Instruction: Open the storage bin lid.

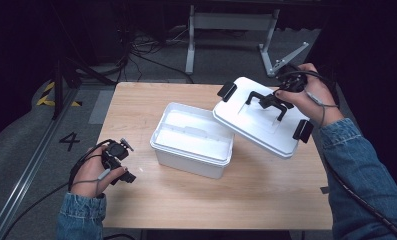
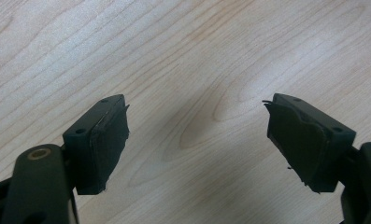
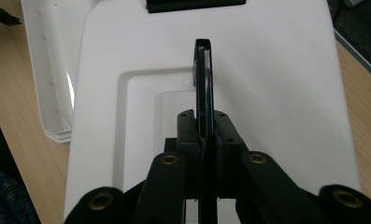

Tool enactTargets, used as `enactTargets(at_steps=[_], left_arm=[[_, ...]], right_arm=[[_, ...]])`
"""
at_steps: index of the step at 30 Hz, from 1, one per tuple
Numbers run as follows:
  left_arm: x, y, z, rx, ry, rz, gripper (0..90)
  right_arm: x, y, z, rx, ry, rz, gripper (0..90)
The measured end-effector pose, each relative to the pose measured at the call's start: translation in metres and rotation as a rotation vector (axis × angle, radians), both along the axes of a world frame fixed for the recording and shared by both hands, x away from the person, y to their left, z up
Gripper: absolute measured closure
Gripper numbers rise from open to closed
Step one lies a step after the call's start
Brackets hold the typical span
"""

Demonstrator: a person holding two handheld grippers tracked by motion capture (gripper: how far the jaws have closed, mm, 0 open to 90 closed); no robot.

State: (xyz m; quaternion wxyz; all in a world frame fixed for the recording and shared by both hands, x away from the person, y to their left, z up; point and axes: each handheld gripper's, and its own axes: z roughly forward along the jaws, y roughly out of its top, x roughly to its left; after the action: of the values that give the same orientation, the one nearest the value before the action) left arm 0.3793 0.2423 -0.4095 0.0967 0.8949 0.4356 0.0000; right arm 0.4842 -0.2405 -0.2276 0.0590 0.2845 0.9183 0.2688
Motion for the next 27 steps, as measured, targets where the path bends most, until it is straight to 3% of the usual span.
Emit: enactTargets(at_steps=[9, 18, 27], left_arm=[[-0.001, 0.000, 0.000, -0.003, -0.004, 0.008, 21.7], [0.000, 0.002, 0.001, 0.001, -0.004, 0.000, 21.7], [0.000, 0.001, 0.000, 0.005, 0.000, -0.005, 21.8]], right_arm=[[0.006, -0.030, -0.010, -0.018, -0.006, -0.068, 84.6], [0.015, -0.056, -0.023, -0.023, 0.018, -0.133, 84.6], [0.025, -0.074, -0.048, -0.015, 0.056, -0.197, 84.6]])
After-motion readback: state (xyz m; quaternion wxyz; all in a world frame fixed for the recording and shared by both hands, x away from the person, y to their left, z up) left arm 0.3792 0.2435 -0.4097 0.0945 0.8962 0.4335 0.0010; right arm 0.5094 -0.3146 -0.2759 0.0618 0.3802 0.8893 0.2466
